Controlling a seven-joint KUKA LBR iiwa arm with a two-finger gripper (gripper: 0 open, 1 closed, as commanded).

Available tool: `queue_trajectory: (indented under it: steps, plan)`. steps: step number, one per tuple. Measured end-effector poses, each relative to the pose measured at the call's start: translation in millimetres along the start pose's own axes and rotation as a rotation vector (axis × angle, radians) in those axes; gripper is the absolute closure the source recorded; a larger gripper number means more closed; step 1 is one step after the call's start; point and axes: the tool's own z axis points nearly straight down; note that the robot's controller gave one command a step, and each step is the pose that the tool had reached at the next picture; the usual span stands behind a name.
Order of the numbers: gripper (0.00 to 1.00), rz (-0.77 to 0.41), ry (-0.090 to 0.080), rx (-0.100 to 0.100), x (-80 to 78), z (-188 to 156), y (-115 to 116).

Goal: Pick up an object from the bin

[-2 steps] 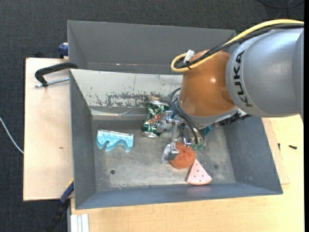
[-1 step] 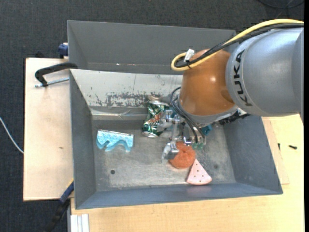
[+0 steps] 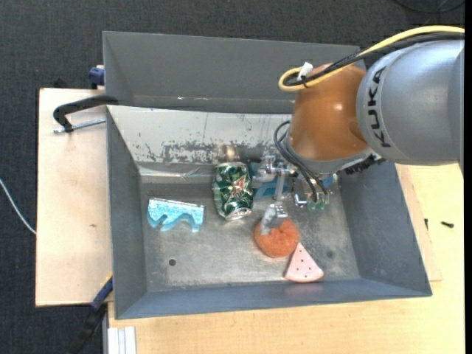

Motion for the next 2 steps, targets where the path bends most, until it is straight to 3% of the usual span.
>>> queue_trajectory:
  steps: [1,2]
  plan:
    - [0.00,-0.206,0.003,-0.005,7.1,-6.2,-1.6]
    - [1.00,-0.355,0.015,-0.001,11.0,56.5,-19.6]
